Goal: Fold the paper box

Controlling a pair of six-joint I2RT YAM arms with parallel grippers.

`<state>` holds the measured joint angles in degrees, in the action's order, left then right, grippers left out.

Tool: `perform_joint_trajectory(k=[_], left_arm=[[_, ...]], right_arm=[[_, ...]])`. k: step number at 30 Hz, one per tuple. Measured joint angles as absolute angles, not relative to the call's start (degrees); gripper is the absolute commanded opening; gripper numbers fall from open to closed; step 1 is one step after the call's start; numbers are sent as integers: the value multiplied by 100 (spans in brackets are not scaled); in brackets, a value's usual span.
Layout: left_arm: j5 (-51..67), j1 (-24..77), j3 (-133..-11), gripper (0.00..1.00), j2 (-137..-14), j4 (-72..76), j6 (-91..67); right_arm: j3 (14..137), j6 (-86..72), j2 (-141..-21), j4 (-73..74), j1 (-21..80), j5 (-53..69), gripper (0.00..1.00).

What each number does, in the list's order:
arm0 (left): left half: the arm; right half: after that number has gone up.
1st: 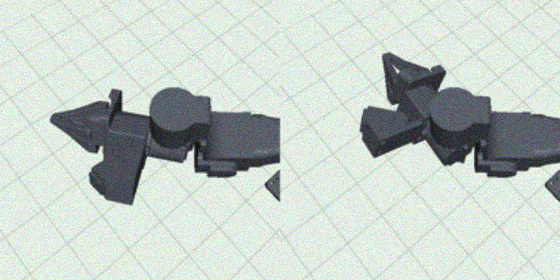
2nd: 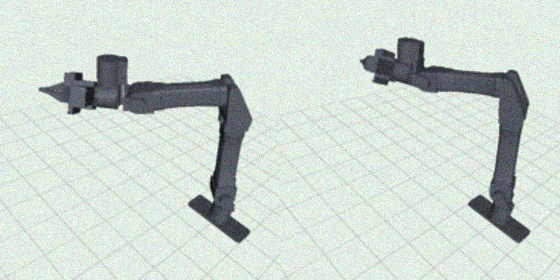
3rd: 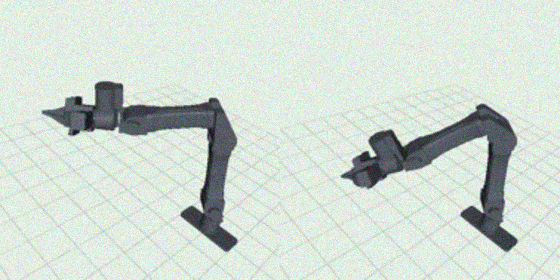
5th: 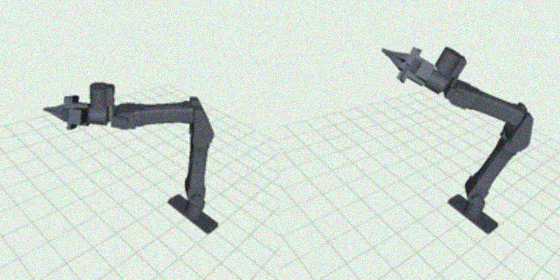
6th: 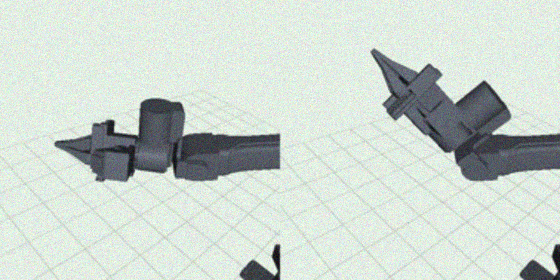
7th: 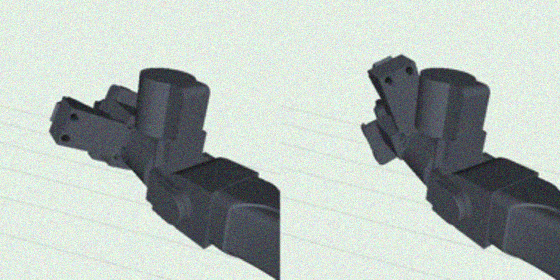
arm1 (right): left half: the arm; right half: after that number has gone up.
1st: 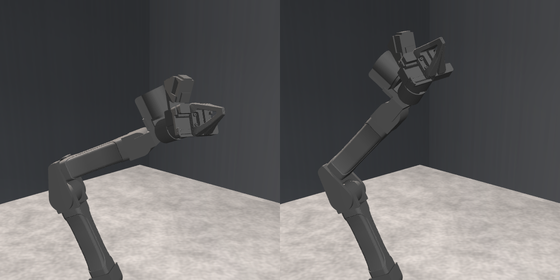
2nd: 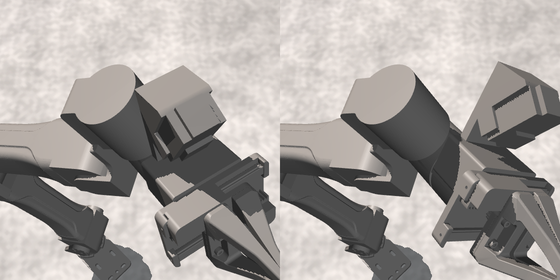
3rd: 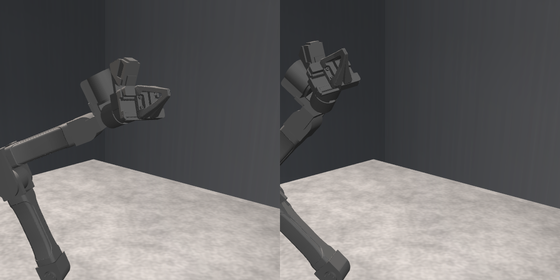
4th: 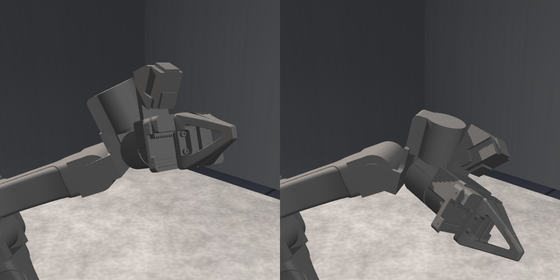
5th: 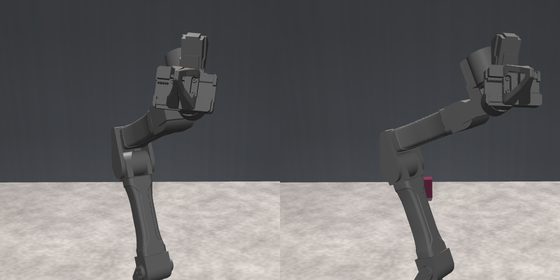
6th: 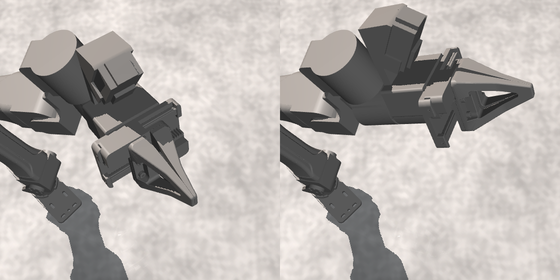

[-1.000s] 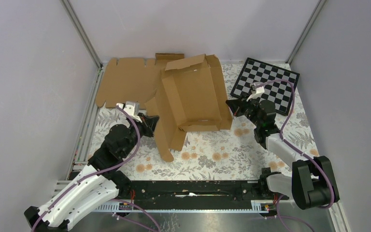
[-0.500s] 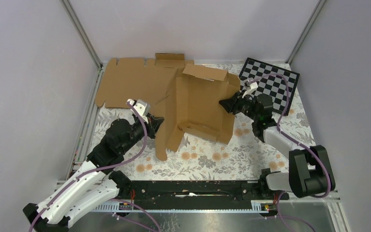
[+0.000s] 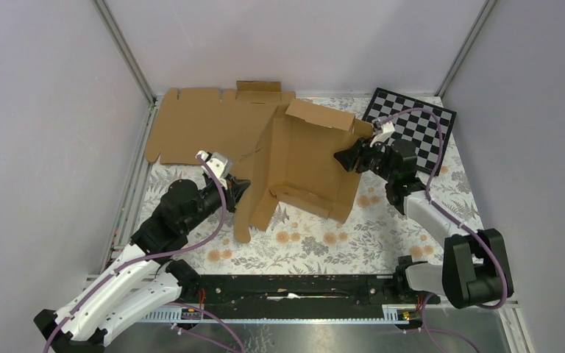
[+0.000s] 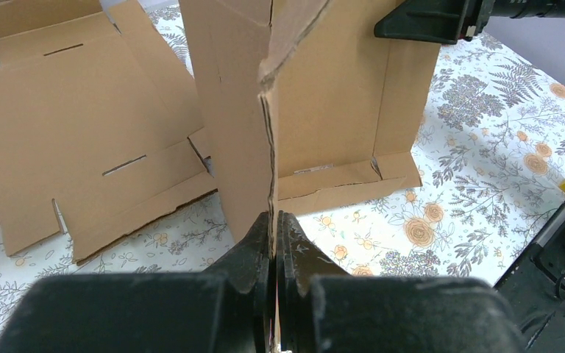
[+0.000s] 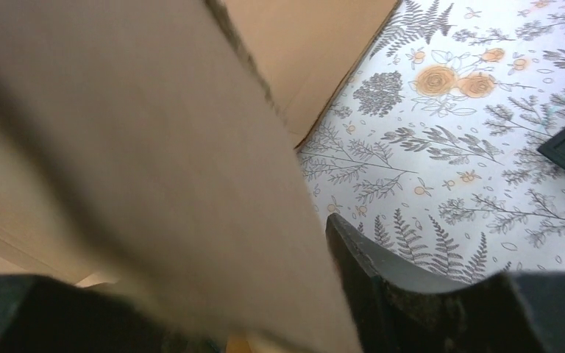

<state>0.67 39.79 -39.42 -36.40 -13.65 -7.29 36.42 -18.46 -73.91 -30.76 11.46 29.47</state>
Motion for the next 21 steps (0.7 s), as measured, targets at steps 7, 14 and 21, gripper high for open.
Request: perform_joint_trajectory(k=[7,14,21], left_arm=[[64,3979,-3942,0,-3559,-1372,-735],[64,3979,-3931,0,-3444,-1420,-755],[67,3979,-3876,0,-3369,-1406,-777]], right_arm=[[3625,-1806,-6849,-2322,1186,2276,49],[3614,-1789,-6488,-1507,1363,1636,50],[3330,-2014,-6123,-1197,1455,1197,9]])
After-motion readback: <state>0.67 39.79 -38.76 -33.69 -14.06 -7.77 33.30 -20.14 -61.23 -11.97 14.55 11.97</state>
